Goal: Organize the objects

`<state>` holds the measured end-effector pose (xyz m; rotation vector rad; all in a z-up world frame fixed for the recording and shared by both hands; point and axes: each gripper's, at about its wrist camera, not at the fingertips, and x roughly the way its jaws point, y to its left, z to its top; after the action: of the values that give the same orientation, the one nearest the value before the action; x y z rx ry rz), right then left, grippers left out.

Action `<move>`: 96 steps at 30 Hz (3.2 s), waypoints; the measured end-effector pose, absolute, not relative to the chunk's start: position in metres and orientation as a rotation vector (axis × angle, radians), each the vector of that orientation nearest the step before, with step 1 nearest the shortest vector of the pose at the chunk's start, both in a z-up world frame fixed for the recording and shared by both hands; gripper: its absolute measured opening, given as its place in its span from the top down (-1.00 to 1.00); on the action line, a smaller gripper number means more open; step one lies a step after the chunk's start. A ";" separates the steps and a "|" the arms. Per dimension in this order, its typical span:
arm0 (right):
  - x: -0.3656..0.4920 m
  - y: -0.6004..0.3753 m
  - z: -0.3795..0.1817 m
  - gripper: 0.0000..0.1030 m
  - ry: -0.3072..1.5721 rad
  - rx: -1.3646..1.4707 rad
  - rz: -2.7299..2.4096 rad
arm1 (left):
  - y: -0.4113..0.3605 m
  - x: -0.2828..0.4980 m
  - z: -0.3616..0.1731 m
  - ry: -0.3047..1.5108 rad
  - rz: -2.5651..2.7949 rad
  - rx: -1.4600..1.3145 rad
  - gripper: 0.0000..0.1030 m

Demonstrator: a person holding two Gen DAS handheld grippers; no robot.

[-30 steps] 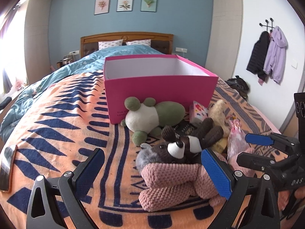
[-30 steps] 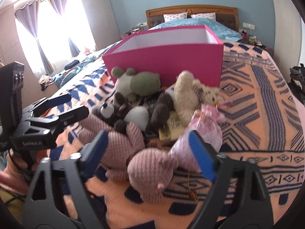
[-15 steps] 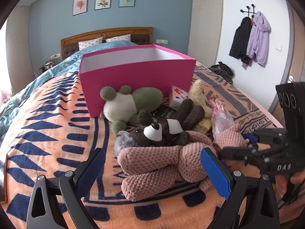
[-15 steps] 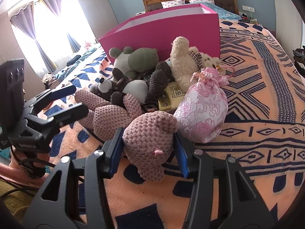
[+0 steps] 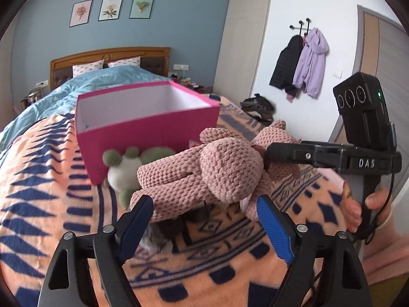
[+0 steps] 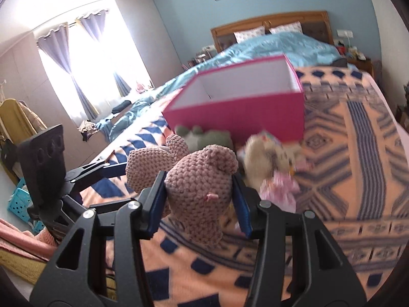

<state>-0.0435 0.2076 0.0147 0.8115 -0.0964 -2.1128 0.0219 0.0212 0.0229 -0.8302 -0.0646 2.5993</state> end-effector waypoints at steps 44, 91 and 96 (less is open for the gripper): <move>-0.251 0.090 -0.019 -0.09 0.127 1.103 -2.029 | -0.058 -0.168 0.024 -0.070 2.715 -1.093 0.05; -0.075 0.162 -0.061 -0.19 0.069 0.981 -2.224 | -0.043 -0.015 -0.048 -0.224 2.522 -1.128 -0.34; -0.080 0.156 -0.067 0.14 0.057 0.983 -2.256 | -0.040 -0.015 -0.049 -0.237 2.493 -1.138 -0.14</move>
<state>-0.0803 0.1559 -0.0672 0.9825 0.0572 -2.2559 -0.0146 -0.0397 -0.0488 -1.1380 -0.2367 2.4929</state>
